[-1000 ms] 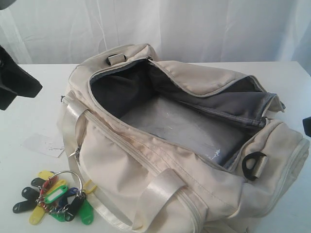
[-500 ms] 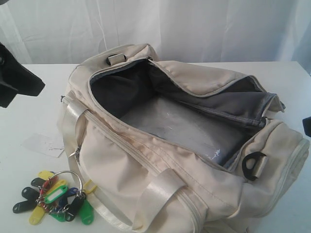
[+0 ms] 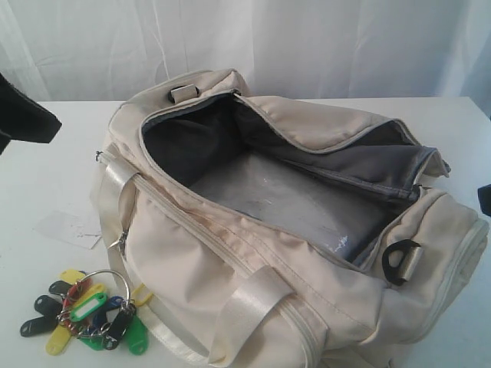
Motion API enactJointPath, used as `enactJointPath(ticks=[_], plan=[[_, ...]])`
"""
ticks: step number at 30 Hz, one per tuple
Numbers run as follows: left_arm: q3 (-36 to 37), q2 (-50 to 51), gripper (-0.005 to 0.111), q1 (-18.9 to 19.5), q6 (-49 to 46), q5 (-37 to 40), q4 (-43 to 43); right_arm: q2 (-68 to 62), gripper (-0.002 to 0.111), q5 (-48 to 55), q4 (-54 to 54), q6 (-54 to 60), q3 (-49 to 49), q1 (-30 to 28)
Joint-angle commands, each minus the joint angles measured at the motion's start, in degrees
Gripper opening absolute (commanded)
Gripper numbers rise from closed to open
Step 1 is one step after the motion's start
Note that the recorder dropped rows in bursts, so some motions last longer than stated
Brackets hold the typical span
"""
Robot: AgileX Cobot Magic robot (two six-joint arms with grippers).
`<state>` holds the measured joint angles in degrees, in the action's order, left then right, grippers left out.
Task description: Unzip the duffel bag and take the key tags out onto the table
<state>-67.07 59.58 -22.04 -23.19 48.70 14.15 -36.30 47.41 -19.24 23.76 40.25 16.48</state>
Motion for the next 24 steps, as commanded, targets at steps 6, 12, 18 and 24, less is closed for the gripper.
enactJointPath(ticks=[6,12,18,24], plan=[[-0.1,-18.2,0.0,10.4,0.5,-1.2,1.8,0.2,0.0,-0.1,-0.2,0.6,-0.3,0.1],[16.7,-33.7,0.0,25.0,0.5,-23.9,19.4,0.2,0.0,-0.1,-0.2,0.6,-0.3,0.1],[44.9,-48.8,0.0,31.4,0.6,-44.2,52.7,0.2,0.0,-0.1,-0.2,0.6,-0.3,0.1],[58.4,-59.6,0.0,29.5,1.0,-48.2,60.0,0.2,0.0,-0.1,-0.2,0.6,-0.3,0.1]])
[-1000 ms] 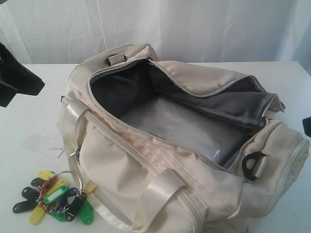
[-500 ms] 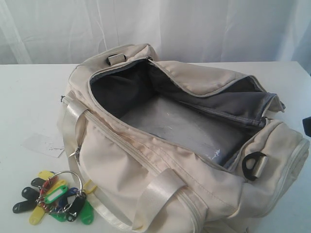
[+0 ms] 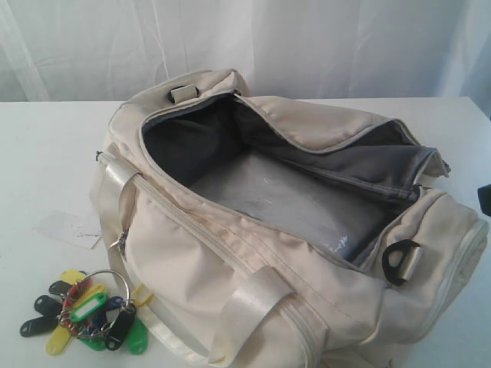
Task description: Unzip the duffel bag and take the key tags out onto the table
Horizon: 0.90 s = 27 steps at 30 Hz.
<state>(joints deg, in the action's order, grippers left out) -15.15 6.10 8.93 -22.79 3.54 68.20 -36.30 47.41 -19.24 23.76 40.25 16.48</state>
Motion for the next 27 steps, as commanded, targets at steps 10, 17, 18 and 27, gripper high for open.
enactJointPath(ticks=[10,17,18,27], plan=[[14.4,-6.1,0.0,-13.7,0.1,-15.0,7.6,0.3,0.0,0.1,-0.2,0.6,-0.3,0.1],[14.5,-6.1,0.0,-14.3,0.1,-17.6,7.6,0.3,0.0,0.1,-0.2,0.6,-0.3,0.1],[14.4,-6.1,0.0,-14.3,0.9,-17.3,7.6,0.3,0.0,0.1,-0.2,0.6,-0.3,0.1],[14.4,-6.1,0.0,-14.3,16.0,-13.0,5.2,0.3,0.0,0.1,-0.2,0.6,-0.3,0.1]])
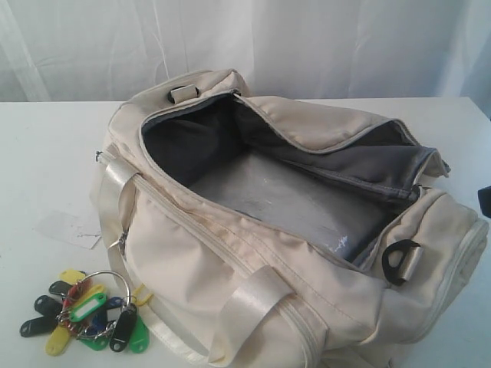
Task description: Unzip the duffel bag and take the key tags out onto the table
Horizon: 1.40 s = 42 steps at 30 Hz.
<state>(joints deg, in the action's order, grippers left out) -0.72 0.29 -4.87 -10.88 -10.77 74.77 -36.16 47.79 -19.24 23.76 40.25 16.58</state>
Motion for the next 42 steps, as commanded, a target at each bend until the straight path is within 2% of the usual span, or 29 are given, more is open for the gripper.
enactJointPath(ticks=[1,2,3,8,9,11,12,15,17,20,22,42], plan=[[0.0,-0.3,0.0,-0.4,5.4,1.1,-6.1,0.2,0.0,-0.3,-0.2,0.6,-0.3,0.0],[0.0,-0.3,0.0,-0.4,7.5,0.8,-15.3,0.2,0.0,-0.3,-0.2,0.6,-0.3,0.0],[0.0,-0.3,0.0,-0.4,10.2,0.8,-20.7,0.2,0.0,-0.3,-0.2,0.6,-0.3,0.0],[0.2,-0.3,0.0,-0.4,28.9,1.2,-70.1,0.2,0.0,-0.3,-0.2,0.6,-0.3,0.0],[0.7,-0.3,0.0,-0.4,30.4,1.1,-76.2,0.2,0.0,-0.3,-0.2,0.6,-0.3,0.0],[0.7,-0.3,0.0,-0.4,30.0,0.9,-81.5,0.2,0.0,-0.3,-0.2,0.6,-0.3,0.0],[0.7,-0.3,0.0,-0.4,29.4,2.2,-82.3,0.2,0.0,-0.3,-0.2,0.6,-0.3,0.0],[0.7,-0.3,0.0,-0.4,25.7,17.0,-83.3,0.2,0.0,-0.3,-0.2,0.6,-0.3,0.0],[0.7,-0.3,0.0,-0.4,19.9,25.3,-79.3,0.2,0.0,-0.3,-0.2,0.6,-0.3,0.0],[0.7,-0.3,0.0,-0.4,8.5,24.2,-73.1,0.2,0.0,-0.3,-0.2,0.6,-0.3,0.0],[0.7,-0.3,0.0,-0.4,4.8,24.2,-71.1,0.2,0.0,-0.3,-0.2,0.6,-0.3,0.0],[0.7,-0.3,0.0,-0.4,7.0,23.6,-71.2,0.2,0.0,-0.3,-0.2,0.6,-0.3,0.0]])
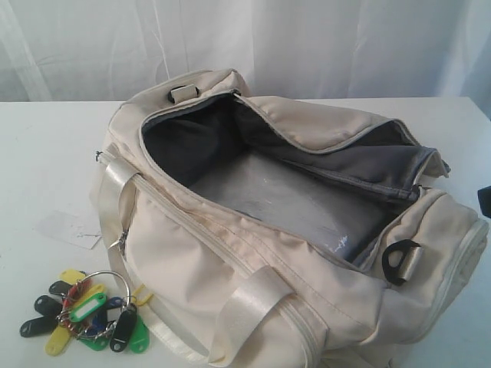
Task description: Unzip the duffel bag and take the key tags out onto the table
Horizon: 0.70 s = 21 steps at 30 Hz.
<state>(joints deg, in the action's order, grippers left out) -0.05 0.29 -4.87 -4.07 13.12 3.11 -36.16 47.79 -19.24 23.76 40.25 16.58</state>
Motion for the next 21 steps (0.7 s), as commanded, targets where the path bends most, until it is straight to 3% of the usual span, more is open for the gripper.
enactJointPath(ticks=[1,13,21], plan=[[0.0,-0.3,0.0,-0.4,0.1,-0.3,0.5,0.2,0.0,-0.3,-0.2,0.6,-0.3,0.0],[0.0,-0.3,0.0,-0.4,0.0,-0.3,0.1,0.2,0.0,-0.3,-0.2,0.6,-0.3,0.0],[0.0,-0.3,0.0,3.0,0.0,-0.3,-4.7,0.2,0.0,-0.3,-0.2,0.6,-0.3,0.0]])
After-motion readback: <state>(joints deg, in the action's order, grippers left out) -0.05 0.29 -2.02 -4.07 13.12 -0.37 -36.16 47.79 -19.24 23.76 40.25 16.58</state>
